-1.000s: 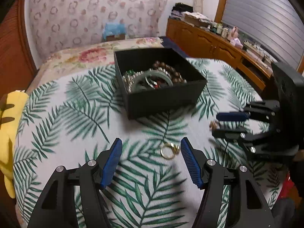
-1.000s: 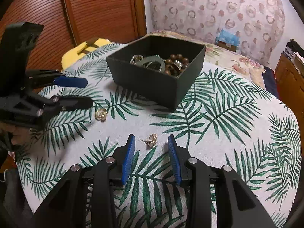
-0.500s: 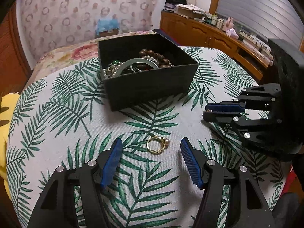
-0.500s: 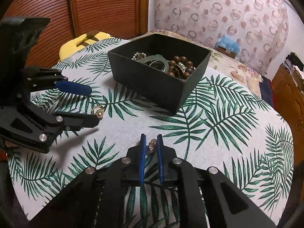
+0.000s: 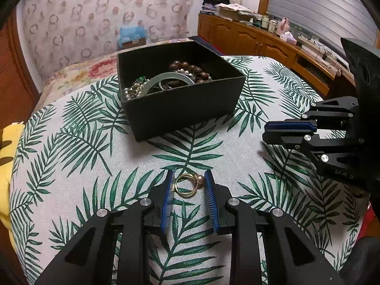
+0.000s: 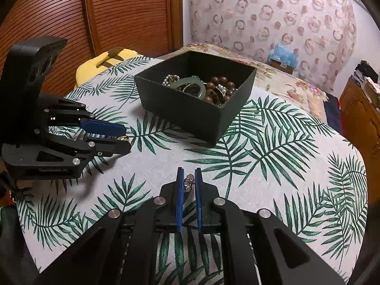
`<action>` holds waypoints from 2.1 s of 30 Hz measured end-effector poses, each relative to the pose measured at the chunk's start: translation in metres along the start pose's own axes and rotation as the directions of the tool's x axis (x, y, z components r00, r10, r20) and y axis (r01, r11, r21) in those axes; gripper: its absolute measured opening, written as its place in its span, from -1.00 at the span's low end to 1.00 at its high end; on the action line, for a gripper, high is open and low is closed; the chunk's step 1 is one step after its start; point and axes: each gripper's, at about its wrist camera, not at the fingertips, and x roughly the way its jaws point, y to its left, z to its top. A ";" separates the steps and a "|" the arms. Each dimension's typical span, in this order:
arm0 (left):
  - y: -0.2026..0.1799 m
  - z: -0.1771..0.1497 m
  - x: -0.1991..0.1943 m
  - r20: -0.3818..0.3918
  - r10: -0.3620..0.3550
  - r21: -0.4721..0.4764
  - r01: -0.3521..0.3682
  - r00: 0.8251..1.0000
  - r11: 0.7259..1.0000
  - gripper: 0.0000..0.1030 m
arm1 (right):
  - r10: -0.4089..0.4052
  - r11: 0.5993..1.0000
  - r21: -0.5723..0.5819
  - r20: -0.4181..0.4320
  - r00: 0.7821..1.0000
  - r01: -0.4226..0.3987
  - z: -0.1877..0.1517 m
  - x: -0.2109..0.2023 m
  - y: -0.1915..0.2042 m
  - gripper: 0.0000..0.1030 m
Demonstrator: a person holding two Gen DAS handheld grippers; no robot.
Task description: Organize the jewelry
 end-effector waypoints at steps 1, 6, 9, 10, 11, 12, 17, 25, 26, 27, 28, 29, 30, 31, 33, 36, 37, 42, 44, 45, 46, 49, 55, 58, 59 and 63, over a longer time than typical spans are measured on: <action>0.001 0.000 -0.001 0.000 -0.003 -0.007 0.003 1.000 1.000 -0.53 | 0.002 1.000 0.001 0.002 1.000 -0.002 0.001 0.000 0.000 -0.80; 0.003 0.003 -0.007 0.016 -0.011 -0.022 0.011 1.000 1.000 -0.54 | 0.002 1.000 -0.006 0.017 1.000 -0.002 0.008 -0.005 0.001 -0.80; 0.007 0.008 -0.014 0.040 -0.015 -0.029 0.016 0.999 0.999 -0.53 | 0.001 1.000 -0.013 0.038 0.999 0.000 0.017 -0.010 0.000 -0.80; 0.006 0.010 -0.016 0.047 -0.015 -0.031 0.017 0.999 0.999 -0.53 | -0.001 1.000 -0.015 0.045 0.999 0.002 0.020 -0.012 0.000 -0.80; 0.007 0.014 -0.018 0.059 -0.017 -0.035 0.019 0.998 0.999 -0.54 | -0.003 1.000 -0.018 0.053 0.999 0.004 0.024 -0.013 0.000 -0.80; 0.008 0.016 -0.020 0.065 -0.018 -0.037 0.021 0.998 0.999 -0.53 | -0.004 1.000 -0.019 0.063 0.998 0.005 0.028 -0.015 -0.001 -0.80; 0.014 0.034 -0.030 0.114 -0.016 -0.055 0.023 0.993 0.998 -0.53 | 0.005 1.000 0.010 0.122 0.993 -0.006 0.054 -0.018 -0.014 -0.80; 0.025 0.055 -0.032 0.156 0.000 -0.074 0.011 0.988 0.997 -0.53 | 0.034 0.998 0.049 0.139 0.990 -0.041 0.081 -0.002 -0.028 -0.80; 0.027 0.058 -0.031 0.157 -0.001 -0.080 0.014 0.988 0.997 -0.53 | 0.031 0.998 0.048 0.139 0.990 -0.037 0.083 0.000 -0.028 -0.80; 0.030 0.060 -0.030 0.158 -0.002 -0.087 0.015 0.987 0.996 -0.53 | 0.031 0.998 0.048 0.136 0.990 -0.037 0.084 0.002 -0.029 -0.79; 0.031 0.062 -0.029 0.161 -0.002 -0.090 0.016 0.987 0.996 -0.53 | 0.031 0.998 0.049 0.134 0.991 -0.038 0.085 0.004 -0.030 -0.79; 0.033 0.063 -0.028 0.162 -0.001 -0.093 0.016 0.987 0.996 -0.53 | 0.030 0.998 0.048 0.133 0.991 -0.036 0.086 0.005 -0.030 -0.79; 0.034 0.064 -0.027 0.163 0.001 -0.095 0.014 0.987 0.995 -0.53 | 0.025 0.998 0.048 0.132 0.991 -0.032 0.087 0.006 -0.030 -0.79; 0.034 0.066 -0.027 0.167 0.004 -0.094 0.012 0.986 0.996 -0.53 | 0.023 0.998 0.050 0.132 0.991 -0.030 0.087 0.006 -0.031 -0.75; 0.034 0.070 -0.025 0.171 0.011 -0.091 0.004 0.985 0.996 -0.53 | 0.016 0.998 0.065 0.138 0.990 -0.025 0.087 0.008 -0.033 -0.49; 0.034 0.077 -0.023 0.177 0.019 -0.086 -0.003 0.984 0.996 -0.53 | 0.024 0.996 0.084 0.141 0.990 -0.036 0.088 0.009 -0.037 -0.37; 0.035 0.079 -0.021 0.178 0.022 -0.086 -0.006 0.984 0.996 -0.53 | 0.018 0.996 0.084 0.144 0.989 -0.030 0.088 0.008 -0.038 -0.37; 0.036 0.086 -0.012 0.174 0.037 -0.097 -0.020 0.984 0.995 -0.53 | 0.004 0.996 0.092 0.153 0.988 -0.018 0.081 -0.002 -0.040 -0.37; 0.035 0.089 -0.010 0.169 0.044 -0.099 -0.027 0.985 0.995 -0.53 | -0.004 0.995 0.097 0.158 0.988 -0.012 0.077 -0.008 -0.040 -0.37; 0.034 0.089 -0.009 0.168 0.048 -0.102 -0.031 0.985 0.994 -0.53 | -0.009 0.995 0.100 0.159 0.987 -0.007 0.074 -0.011 -0.041 -0.37; 0.033 0.089 -0.009 0.164 0.050 -0.107 -0.032 0.985 0.994 -0.47 | -0.013 0.995 0.103 0.159 0.987 -0.003 0.071 -0.014 -0.040 -0.37; 0.027 0.088 -0.015 0.174 0.058 -0.103 -0.041 0.983 0.994 -0.15 | -0.034 0.993 0.117 0.160 0.986 0.015 0.062 -0.024 -0.041 -0.37; 0.015 0.076 -0.036 0.197 0.079 -0.108 -0.059 0.977 0.992 0.28 | -0.072 0.987 0.157 0.168 0.983 0.045 0.040 -0.043 -0.038 -0.37; 0.009 0.067 -0.051 0.217 0.107 -0.116 -0.083 0.970 0.990 0.60 | -0.087 0.984 0.169 0.183 0.979 0.056 0.031 -0.056 -0.032 -0.37; 0.007 0.063 -0.056 0.222 0.114 -0.118 -0.090 0.968 0.989 0.70 | -0.093 0.983 0.173 0.189 0.978 0.060 0.028 -0.060 -0.029 -0.37; -0.001 0.046 -0.079 0.241 0.148 -0.135 -0.118 0.959 0.984 0.85 | -0.117 0.979 0.190 0.211 0.970 0.076 0.017 -0.080 -0.016 -0.20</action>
